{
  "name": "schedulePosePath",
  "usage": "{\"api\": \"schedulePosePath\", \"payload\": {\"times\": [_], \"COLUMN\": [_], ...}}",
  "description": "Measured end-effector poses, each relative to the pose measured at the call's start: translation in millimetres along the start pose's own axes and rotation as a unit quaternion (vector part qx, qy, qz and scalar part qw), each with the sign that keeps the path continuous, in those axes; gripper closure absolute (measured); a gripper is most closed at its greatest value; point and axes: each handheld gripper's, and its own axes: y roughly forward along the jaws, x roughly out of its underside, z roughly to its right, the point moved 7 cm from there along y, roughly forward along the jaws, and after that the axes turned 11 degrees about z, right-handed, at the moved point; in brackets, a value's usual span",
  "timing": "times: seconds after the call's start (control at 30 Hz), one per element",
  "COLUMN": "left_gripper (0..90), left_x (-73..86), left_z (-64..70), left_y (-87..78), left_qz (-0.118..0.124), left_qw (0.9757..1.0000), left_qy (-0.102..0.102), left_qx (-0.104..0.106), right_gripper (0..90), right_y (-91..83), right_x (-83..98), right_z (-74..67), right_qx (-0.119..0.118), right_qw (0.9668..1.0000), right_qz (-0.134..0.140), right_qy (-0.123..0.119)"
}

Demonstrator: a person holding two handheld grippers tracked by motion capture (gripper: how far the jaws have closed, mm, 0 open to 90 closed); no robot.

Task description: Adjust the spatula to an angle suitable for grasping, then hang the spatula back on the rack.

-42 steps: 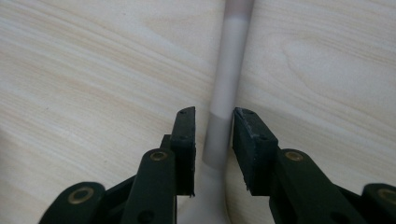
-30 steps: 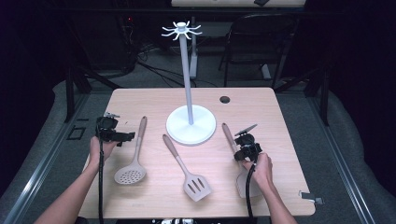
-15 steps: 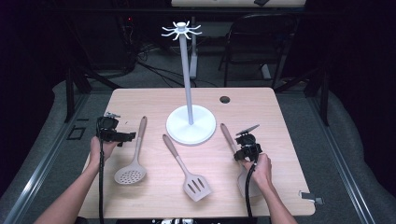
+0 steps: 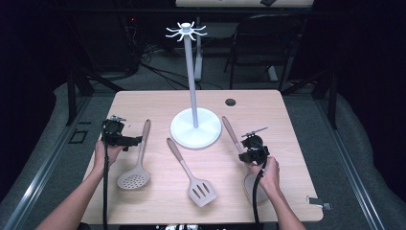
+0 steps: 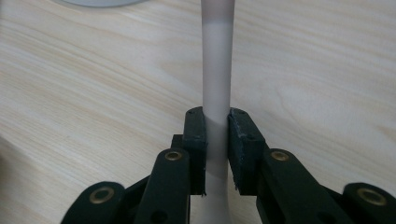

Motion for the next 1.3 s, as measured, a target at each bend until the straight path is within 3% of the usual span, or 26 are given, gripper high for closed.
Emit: {"api": "schedulePosePath", "payload": {"times": [0.1,0.63,0.87,1.07,1.13,1.3], "left_gripper": [1.5,1.5,1.5,1.5,1.3,1.3], "left_x": [-1.1,-7.7,-13.1,-24.5,-25.4,-32.8], "left_z": [2.6,21.1,31.0,49.4,51.9,72.7], "left_y": [-0.9,-7.2,-11.5,-17.6,-19.1,-18.7], "left_qz": [0.003,0.020,0.030,0.050,0.045,0.057], "left_qw": [1.0000,0.9994,0.9987,0.9966,0.9964,0.9945], "left_qy": [0.001,0.013,0.007,-0.003,0.003,0.012], "left_qx": [0.001,0.025,0.041,0.065,0.072,0.086], "right_gripper": [78.7,78.8,78.8,78.7,78.7,78.8], "right_y": [-1.5,-12.0,-16.7,-22.9,-23.2,-27.1], "right_x": [-4.2,-13.3,-17.7,-24.4,-26.2,-32.1], "right_z": [-8.7,-34.2,-41.5,-47.9,-50.1,-55.6], "right_qx": [-0.014,-0.038,-0.040,-0.043,-0.048,-0.043], "right_qw": [0.9996,0.9962,0.9942,0.9922,0.9914,0.9890], "right_qz": [0.022,0.044,0.053,0.067,0.072,0.084], "right_qy": [-0.008,-0.065,-0.084,-0.096,-0.099,-0.114]}}
